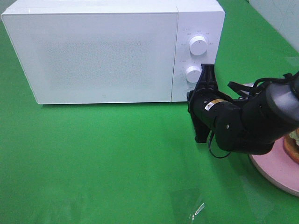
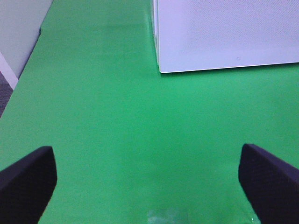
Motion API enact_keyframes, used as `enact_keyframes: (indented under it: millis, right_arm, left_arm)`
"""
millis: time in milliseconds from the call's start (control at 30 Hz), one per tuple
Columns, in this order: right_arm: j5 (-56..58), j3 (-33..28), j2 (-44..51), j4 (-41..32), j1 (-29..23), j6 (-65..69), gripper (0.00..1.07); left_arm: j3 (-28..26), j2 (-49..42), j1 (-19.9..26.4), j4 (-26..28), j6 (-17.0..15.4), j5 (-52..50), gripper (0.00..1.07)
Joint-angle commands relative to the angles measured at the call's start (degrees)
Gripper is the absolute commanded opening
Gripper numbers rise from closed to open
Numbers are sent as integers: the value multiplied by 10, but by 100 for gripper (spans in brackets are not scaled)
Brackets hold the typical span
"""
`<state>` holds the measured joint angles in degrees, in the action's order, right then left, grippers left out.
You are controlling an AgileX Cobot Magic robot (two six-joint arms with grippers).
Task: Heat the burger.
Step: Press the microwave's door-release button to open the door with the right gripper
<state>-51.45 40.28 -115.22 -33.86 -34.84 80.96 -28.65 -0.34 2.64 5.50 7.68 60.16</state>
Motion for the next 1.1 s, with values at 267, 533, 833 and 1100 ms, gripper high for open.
enact_keyframes:
  millis: [267,533,833,1100]
  right_arm:
    - [9,49,-45,32,29,6,0]
    - [7,76,-74,26,36,6,0]
    - [-15,85,-84,17,46,3,0]
    - [-72,85,-84,28,48,4,0]
  left_arm:
    - [2,-10,-1,1,-2,-7,98]
    - [2,-10,-1,1,-2,-7,98]
    - [2,-10,-1,1,-2,-7,98]
    - [2,-10,-1,1,-2,-7,98]
